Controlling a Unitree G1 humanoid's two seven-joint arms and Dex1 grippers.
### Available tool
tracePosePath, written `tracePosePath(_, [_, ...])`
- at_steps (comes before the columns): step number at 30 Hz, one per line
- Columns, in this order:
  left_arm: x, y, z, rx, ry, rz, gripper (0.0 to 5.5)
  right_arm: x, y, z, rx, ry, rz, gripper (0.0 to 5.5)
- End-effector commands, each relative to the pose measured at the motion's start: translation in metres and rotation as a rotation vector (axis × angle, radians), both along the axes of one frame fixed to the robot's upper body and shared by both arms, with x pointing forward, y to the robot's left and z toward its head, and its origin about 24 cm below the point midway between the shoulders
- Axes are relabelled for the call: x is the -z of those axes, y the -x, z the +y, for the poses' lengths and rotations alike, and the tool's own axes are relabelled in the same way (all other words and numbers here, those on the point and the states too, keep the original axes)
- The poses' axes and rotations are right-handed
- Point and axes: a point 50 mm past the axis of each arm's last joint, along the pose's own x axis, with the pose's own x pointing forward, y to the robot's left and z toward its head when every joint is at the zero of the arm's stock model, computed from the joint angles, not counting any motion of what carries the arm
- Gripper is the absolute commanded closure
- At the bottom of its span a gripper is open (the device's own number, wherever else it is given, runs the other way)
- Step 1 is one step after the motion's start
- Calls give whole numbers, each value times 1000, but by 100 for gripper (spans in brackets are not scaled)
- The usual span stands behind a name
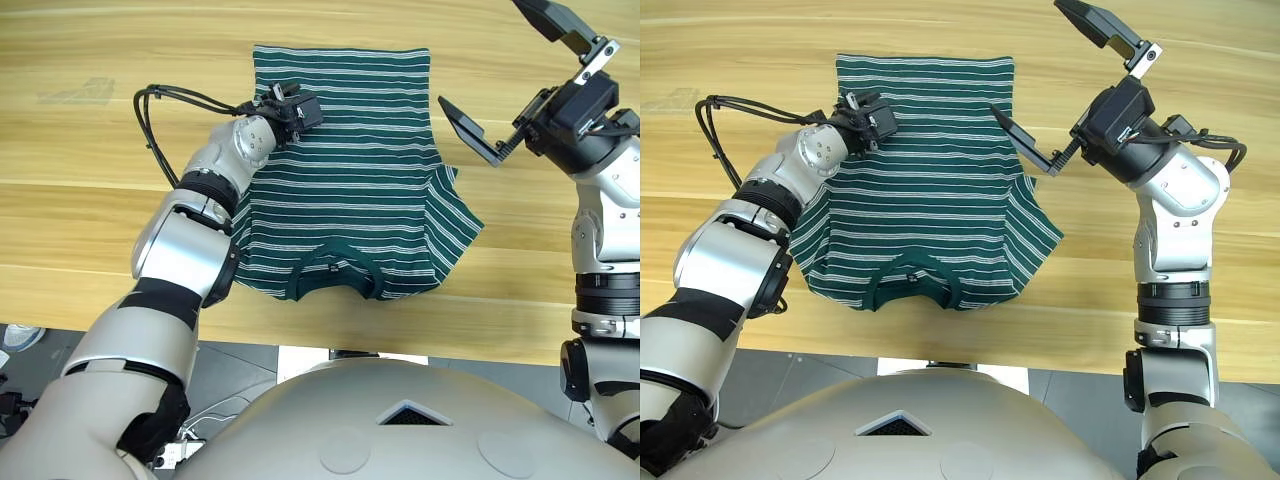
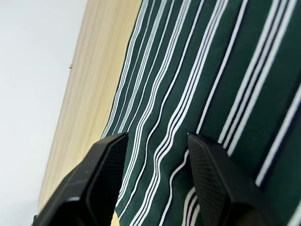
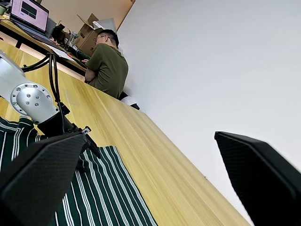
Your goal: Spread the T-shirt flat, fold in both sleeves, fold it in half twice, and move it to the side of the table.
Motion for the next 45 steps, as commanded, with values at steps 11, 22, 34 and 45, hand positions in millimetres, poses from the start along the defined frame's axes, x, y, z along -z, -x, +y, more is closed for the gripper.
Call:
tracePosePath(11, [-47, 2, 6, -94, 566, -396, 316, 15, 5, 4, 1, -17, 49, 39])
tracePosePath(22, [-113, 163, 102, -334, 1012, -471, 316, 11, 13, 4, 55, -102, 31, 39])
tracePosePath(34, [-17, 284, 104, -1176, 1518, 108, 316, -11, 26, -20, 288, -287, -40, 39])
tracePosePath(45, [11, 263, 110, -1243, 1526, 229, 316, -9, 29, -20, 309, -284, -25, 39])
